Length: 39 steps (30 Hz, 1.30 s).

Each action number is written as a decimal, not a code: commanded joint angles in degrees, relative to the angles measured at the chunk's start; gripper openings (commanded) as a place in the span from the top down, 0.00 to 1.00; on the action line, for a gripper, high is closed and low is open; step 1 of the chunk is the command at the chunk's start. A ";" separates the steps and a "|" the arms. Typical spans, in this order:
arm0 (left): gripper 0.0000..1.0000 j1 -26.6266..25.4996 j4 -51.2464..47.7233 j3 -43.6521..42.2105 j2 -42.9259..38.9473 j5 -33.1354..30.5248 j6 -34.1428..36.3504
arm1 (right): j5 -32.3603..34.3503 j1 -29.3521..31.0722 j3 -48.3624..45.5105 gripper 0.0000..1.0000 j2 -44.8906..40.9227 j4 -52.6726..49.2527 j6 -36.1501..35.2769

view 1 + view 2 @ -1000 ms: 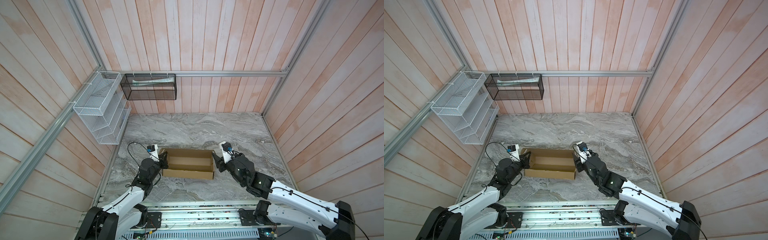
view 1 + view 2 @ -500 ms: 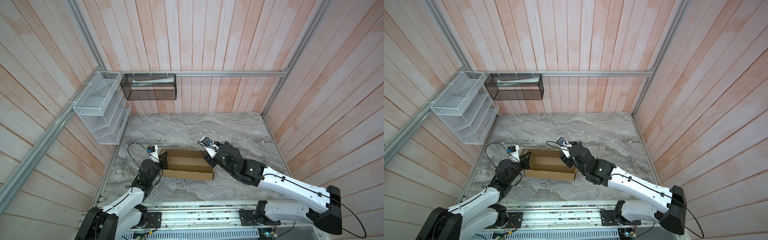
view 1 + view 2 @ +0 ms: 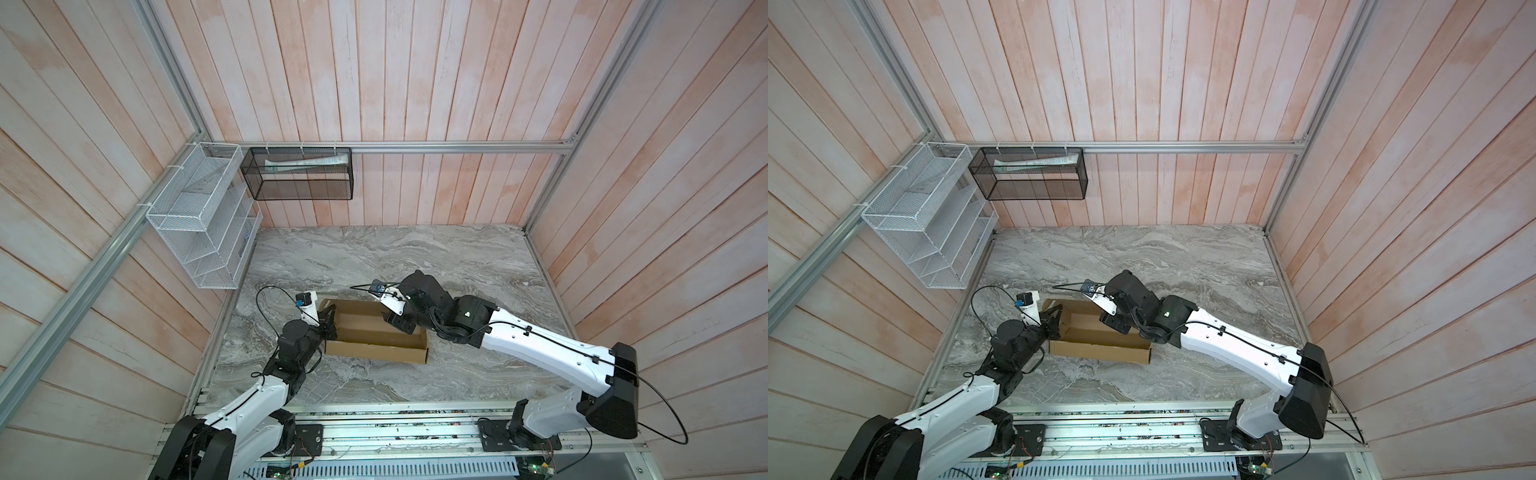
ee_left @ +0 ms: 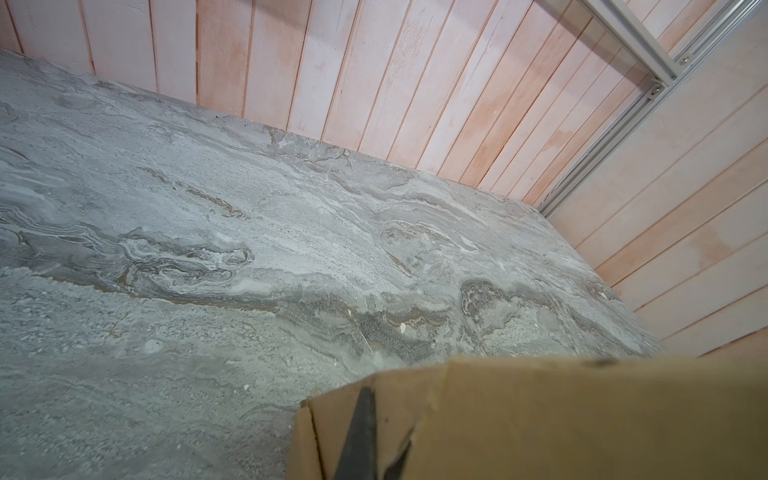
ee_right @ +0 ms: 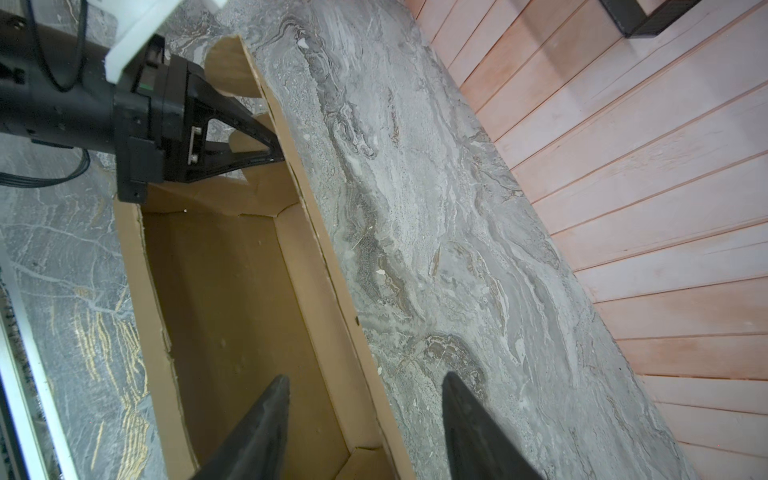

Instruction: Fold the paper box

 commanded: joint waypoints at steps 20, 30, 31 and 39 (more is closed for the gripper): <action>0.97 -2.14 -3.23 -2.39 -2.17 -2.43 0.53 | -7.60 0.07 5.01 0.57 8.83 -2.22 -4.75; 0.97 -4.04 -4.59 -2.86 -4.46 -4.30 0.38 | -10.03 0.10 3.83 0.66 9.79 -1.71 -4.86; 0.97 -4.21 -4.62 -2.89 -4.56 -4.43 0.33 | -10.35 0.14 3.69 0.67 9.79 -1.61 -4.85; 0.97 -5.45 -4.70 -2.84 -4.47 -5.08 -0.24 | -11.32 0.49 2.37 0.72 10.03 -1.26 -4.50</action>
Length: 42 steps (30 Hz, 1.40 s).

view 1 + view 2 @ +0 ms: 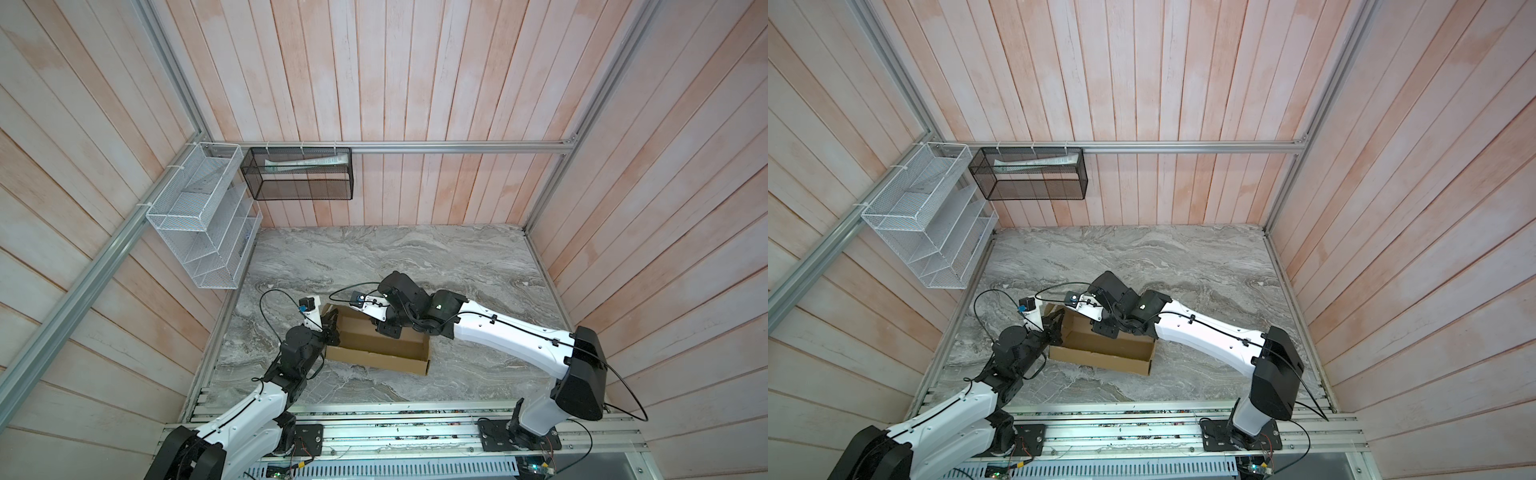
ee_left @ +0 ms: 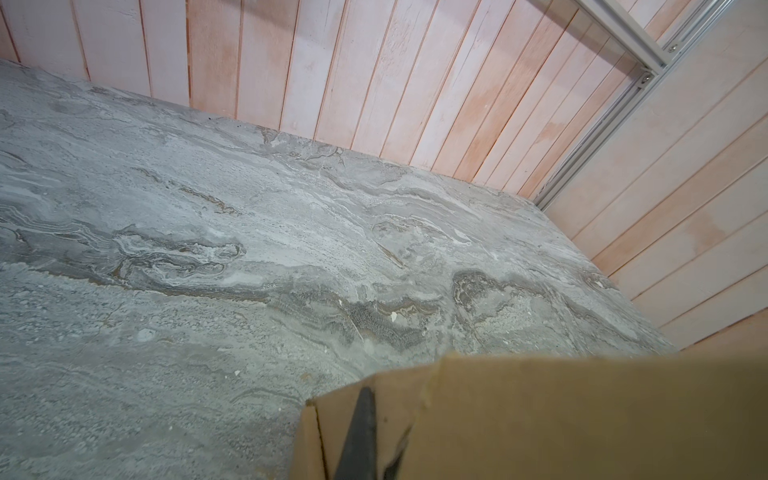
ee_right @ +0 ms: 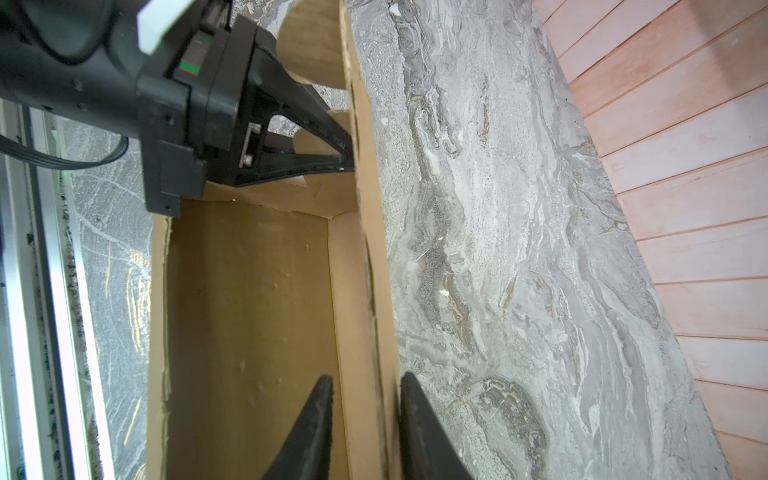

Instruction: Fold the paper box

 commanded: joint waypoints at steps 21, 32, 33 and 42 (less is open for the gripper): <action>0.88 -2.38 -7.26 -0.66 -4.89 -4.00 -1.77 | -4.37 1.83 -4.31 0.81 1.51 0.37 0.20; 0.77 -2.42 -10.55 -0.31 -8.76 -5.18 -2.90 | -4.75 2.63 -6.87 0.83 1.38 1.73 1.62; 0.76 -2.42 -10.35 -0.46 -8.67 -5.18 -3.41 | -4.84 2.64 -7.26 0.83 1.30 2.06 1.85; 0.71 -2.42 -8.39 -3.59 -9.58 -5.28 -9.04 | -4.57 2.86 -9.61 0.83 1.12 4.24 2.84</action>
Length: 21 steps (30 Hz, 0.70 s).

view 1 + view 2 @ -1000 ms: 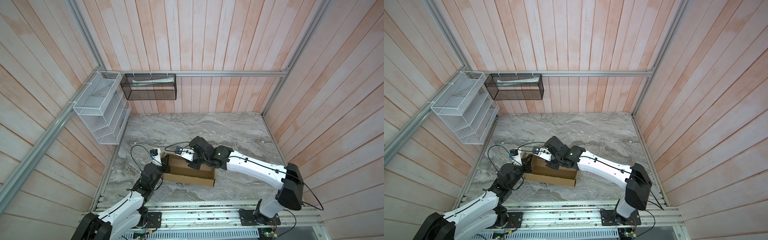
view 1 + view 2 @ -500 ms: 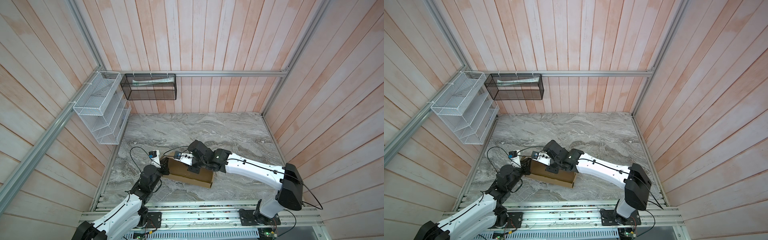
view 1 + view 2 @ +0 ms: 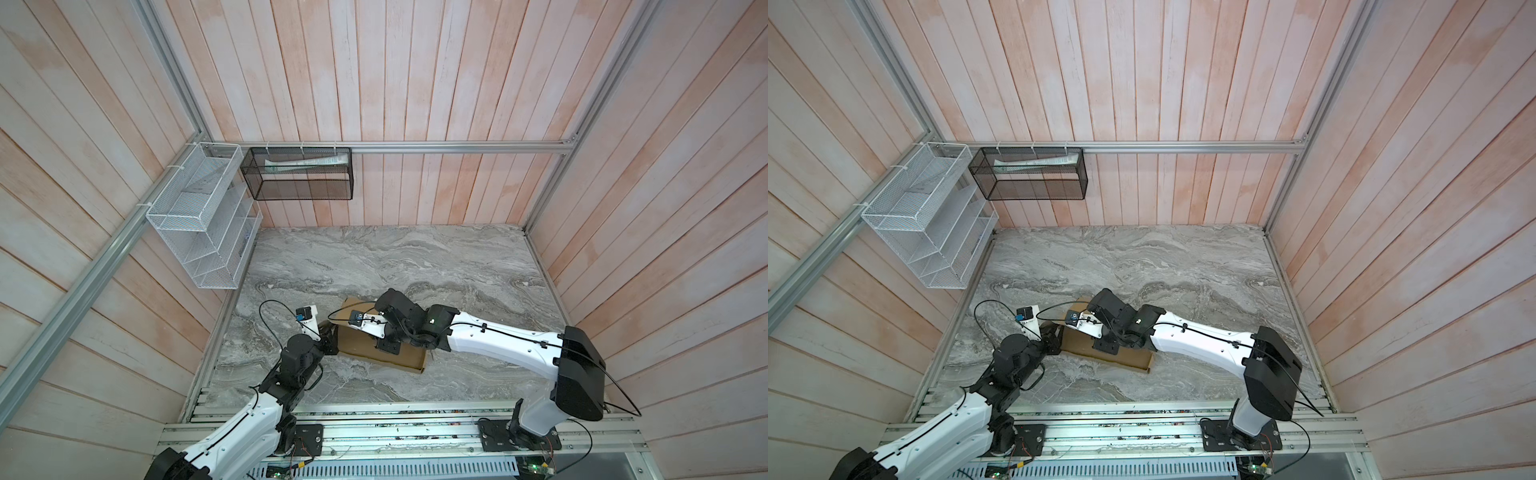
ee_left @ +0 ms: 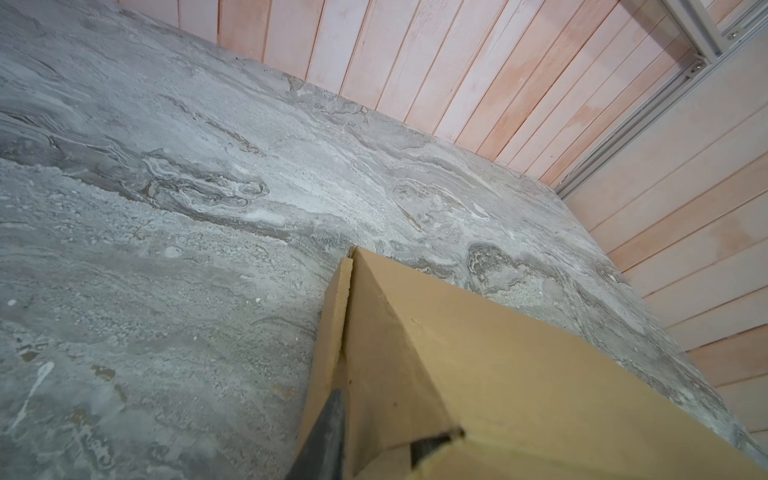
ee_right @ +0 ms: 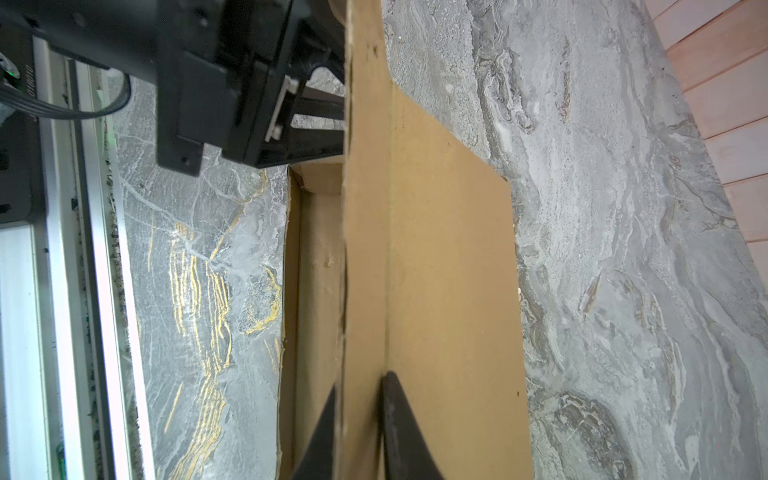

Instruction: Fold the paper box

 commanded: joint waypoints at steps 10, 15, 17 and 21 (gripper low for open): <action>0.55 -0.02 -1.97 -2.08 -8.29 -2.56 -6.36 | 0.51 0.43 -2.14 0.84 1.17 0.19 1.43; 0.52 -0.02 -4.18 -1.81 -10.25 -2.59 -6.65 | 1.44 0.32 -2.06 0.84 1.62 0.36 1.51; 0.52 -0.02 -4.93 -1.64 -10.82 -2.63 -6.78 | 1.44 0.17 -2.14 0.85 1.71 0.54 1.35; 0.51 0.01 -5.62 -1.76 -11.60 -2.66 -7.34 | 1.22 -0.47 -2.13 0.85 1.97 0.78 1.05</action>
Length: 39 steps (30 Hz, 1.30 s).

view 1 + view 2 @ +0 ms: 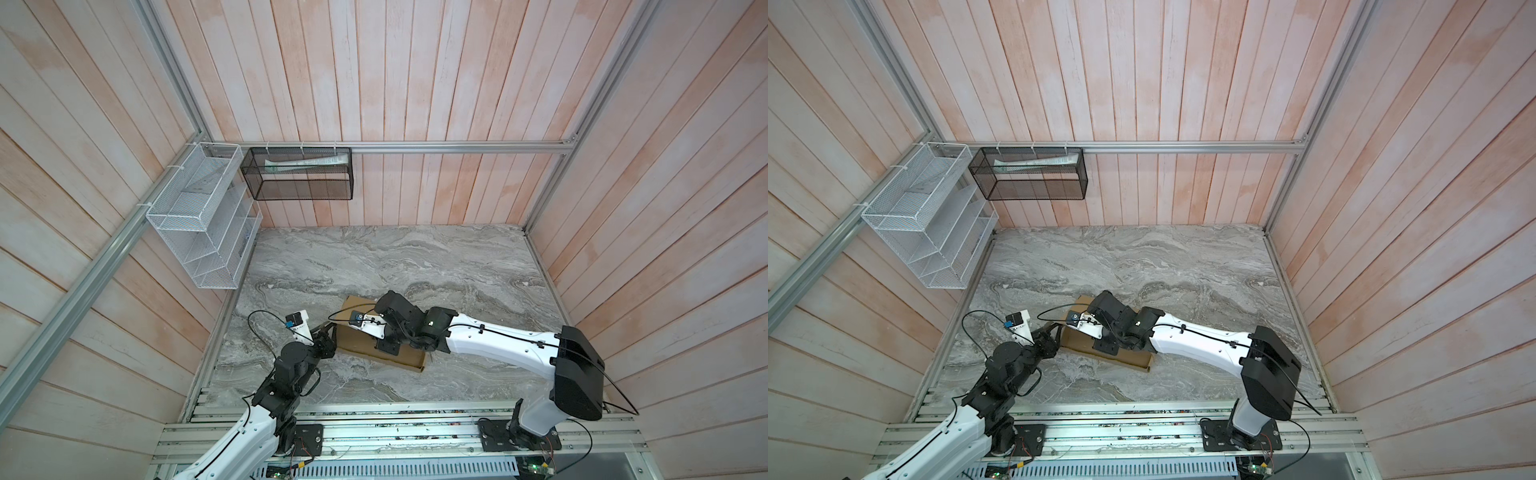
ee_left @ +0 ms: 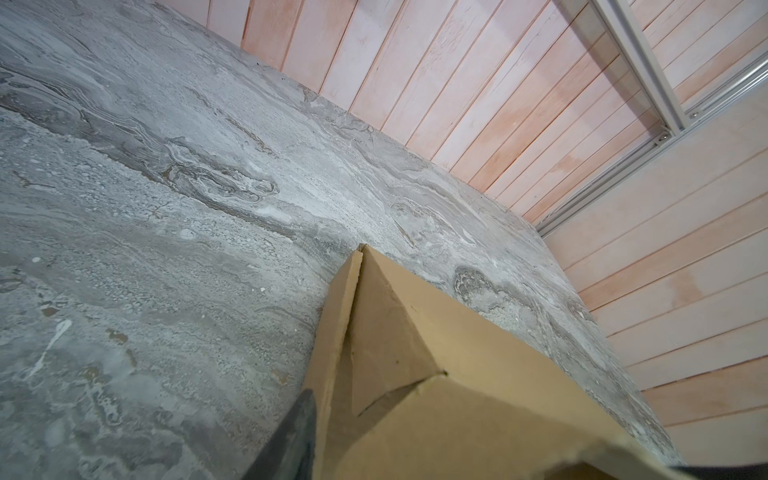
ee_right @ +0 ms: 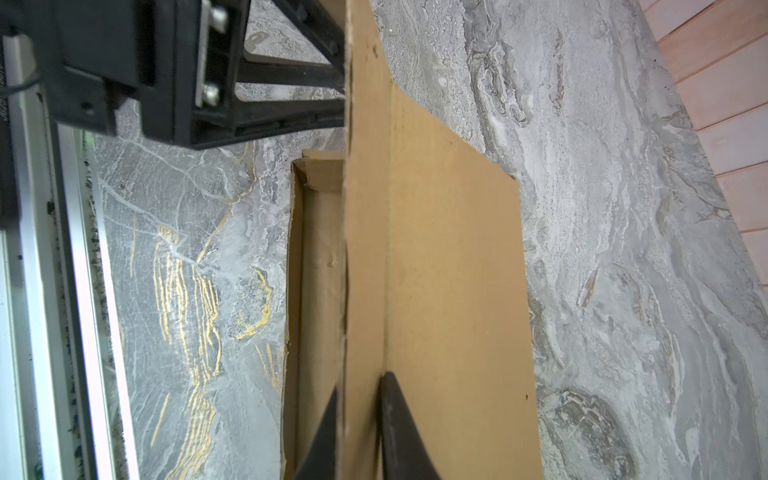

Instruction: Fold the paper box

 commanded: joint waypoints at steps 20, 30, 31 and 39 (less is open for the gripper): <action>0.50 0.01 -4.27 2.33 -3.18 -1.76 -0.16 | -3.05 -7.08 -3.73 0.85 0.00 0.82 -1.29; 0.48 0.05 -8.90 6.41 -4.38 -4.39 3.35 | -3.57 -7.50 -5.19 0.72 -0.67 0.27 0.51; 0.47 0.07 -9.12 6.96 -4.09 -4.59 4.13 | -3.61 -7.50 -5.43 0.70 -1.07 0.29 1.01; 0.46 1.83 -10.63 13.54 1.78 -2.87 10.01 | -3.50 -6.33 -8.05 0.53 -4.59 0.26 5.41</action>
